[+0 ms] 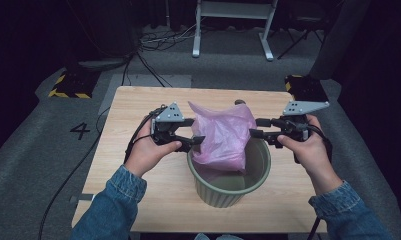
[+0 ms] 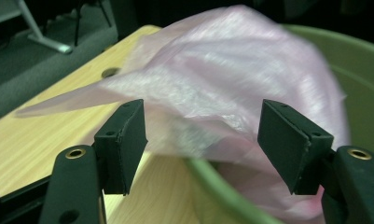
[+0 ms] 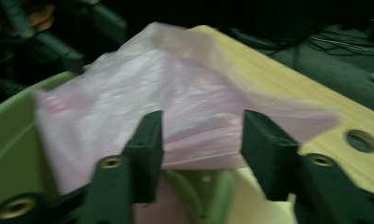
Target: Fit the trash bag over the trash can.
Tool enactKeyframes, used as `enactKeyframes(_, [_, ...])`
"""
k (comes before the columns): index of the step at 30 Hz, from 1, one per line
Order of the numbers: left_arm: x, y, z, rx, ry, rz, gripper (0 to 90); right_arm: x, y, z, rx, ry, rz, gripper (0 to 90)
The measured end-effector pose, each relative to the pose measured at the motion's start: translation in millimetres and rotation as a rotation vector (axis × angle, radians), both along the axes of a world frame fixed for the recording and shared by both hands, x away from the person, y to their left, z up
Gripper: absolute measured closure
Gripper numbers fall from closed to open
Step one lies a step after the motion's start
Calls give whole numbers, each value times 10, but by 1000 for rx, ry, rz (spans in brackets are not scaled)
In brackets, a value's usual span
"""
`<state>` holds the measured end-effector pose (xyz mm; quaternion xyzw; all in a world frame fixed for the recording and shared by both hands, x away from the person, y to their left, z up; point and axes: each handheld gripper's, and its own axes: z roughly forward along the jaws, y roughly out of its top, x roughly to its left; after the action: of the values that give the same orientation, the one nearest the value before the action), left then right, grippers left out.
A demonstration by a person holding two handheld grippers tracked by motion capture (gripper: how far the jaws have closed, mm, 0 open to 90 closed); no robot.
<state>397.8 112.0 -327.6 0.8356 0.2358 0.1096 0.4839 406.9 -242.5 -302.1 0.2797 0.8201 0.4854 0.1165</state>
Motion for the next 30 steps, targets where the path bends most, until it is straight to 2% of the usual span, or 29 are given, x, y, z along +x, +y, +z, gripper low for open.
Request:
enactKeyframes(2, [17, -48, -51, 16, 18, -18, 336, 122, 1, -36, -11, 32, -36, 346])
enactKeyframes(3, [11, -72, -67, 18, 20, -32, 383, 162, 6, -55, -11, 39, -44, 319])
enactKeyframes(4, [6, -90, -77, 20, 19, -43, 426, 213, 16, -83, -17, 56, -53, 290])
enactKeyframes(6, [-1, -109, -87, 42, -1, -38, 436, 302, 54, -146, -6, 106, -62, 292])
enactKeyframes(8, [-2, -100, -89, 54, -9, -31, 486, 363, 103, -195, -5, 144, -44, 366])
enactKeyframes(10, [-4, -81, -87, 43, -14, -38, 490, 388, 150, -217, -23, 152, 3, 553])
enactKeyframes(12, [-19, -68, -79, 28, -21, -38, 483, 379, 181, -218, -50, 126, 32, 698])
enactKeyframes(14, [-35, -60, -67, 15, -30, -32, 441, 344, 193, -191, -80, 71, 38, 809])
enactKeyframes(16, [-59, -67, -51, 9, -47, -14, 382, 293, 214, -155, -101, 21, 43, 822])
enactKeyframes(17, [-75, -74, -42, 8, -54, -9, 356, 253, 237, -132, -138, -14, 41, 824])
enactKeyframes(19, [-123, -97, -2, 11, -83, -11, 342, 184, 273, -107, -181, -72, 45, 826])
enactKeyframes(20, [-153, -114, 22, 8, -94, -15, 332, 133, 290, -90, -193, -101, 47, 863])
enactKeyframes(21, [-180, -128, 49, 8, -107, -22, 323, 77, 298, -65, -189, -130, 60, 870])
enactKeyframes(22, [-201, -147, 73, 5, -115, -30, 316, 26, 302, -38, -170, -144, 70, 850])
enactKeyframes(24, [-226, -186, 109, 1, -126, -45, 310, -47, 301, 8, -162, -169, 79, 869])
enactKeyframes(27, [-245, -240, 137, -7, -136, -62, 304, -136, 297, 30, -129, -159, 125, 891])
enactKeyframes(30, [-265, -294, 141, -6, -138, -98, 287, -272, 319, 33, -95, -145, 195, 894])
